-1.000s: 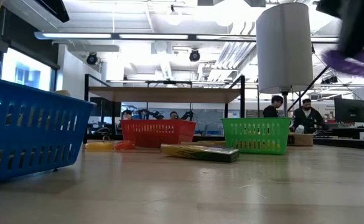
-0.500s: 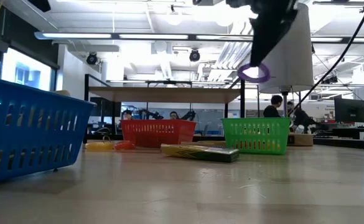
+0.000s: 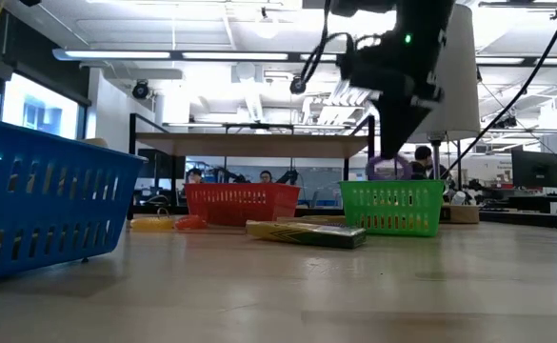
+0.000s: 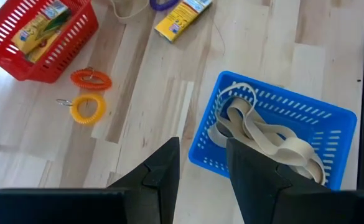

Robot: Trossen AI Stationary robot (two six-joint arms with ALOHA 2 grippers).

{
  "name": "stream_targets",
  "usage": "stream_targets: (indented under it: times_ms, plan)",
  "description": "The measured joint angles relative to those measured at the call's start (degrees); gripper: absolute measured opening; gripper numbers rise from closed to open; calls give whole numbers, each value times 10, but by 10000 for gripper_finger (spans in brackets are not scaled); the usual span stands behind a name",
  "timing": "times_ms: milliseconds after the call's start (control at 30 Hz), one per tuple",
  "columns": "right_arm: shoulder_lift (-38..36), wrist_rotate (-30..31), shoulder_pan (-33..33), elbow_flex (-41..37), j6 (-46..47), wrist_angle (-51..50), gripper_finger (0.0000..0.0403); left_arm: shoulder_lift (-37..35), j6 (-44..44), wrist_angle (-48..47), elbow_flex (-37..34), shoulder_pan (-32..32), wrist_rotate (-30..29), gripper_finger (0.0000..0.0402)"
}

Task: Pick & Place Office Desk Supplies
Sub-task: Put the violet spring keychain into the green bin, then put the yellow crayon box into the red bin

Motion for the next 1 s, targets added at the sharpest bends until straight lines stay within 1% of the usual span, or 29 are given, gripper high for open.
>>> stream_targets:
  times_ms: [167, 300, 500, 567, 667, 833, 933, 1000]
  plan:
    - [0, -22, -8, -32, -9, 54, 4, 0, -4, 0, 0, 0, 2, 124]
    - [0, -59, -13, -49, -8, 94, 4, 0, -7, 0, 0, 0, 2, 124]
    - [0, -64, -16, -82, 6, 126, 6, 0, -15, 0, 0, 0, 2, 124]
    - [0, -59, -17, -84, 17, 126, 15, 0, -15, 0, 0, 0, 2, 124]
    - [0, -59, -15, -84, 19, 133, 47, 0, -15, 0, 0, 1, 2, 124]
    - [0, -50, -17, -84, 14, 144, 130, 0, -24, 0, 0, 2, 2, 124]
    - [0, -60, -26, -73, -25, 134, 172, 0, -26, 0, 0, 2, 2, 124]
    - [-4, -41, -30, -62, -47, 134, 191, 0, -26, 0, 0, 2, 2, 124]
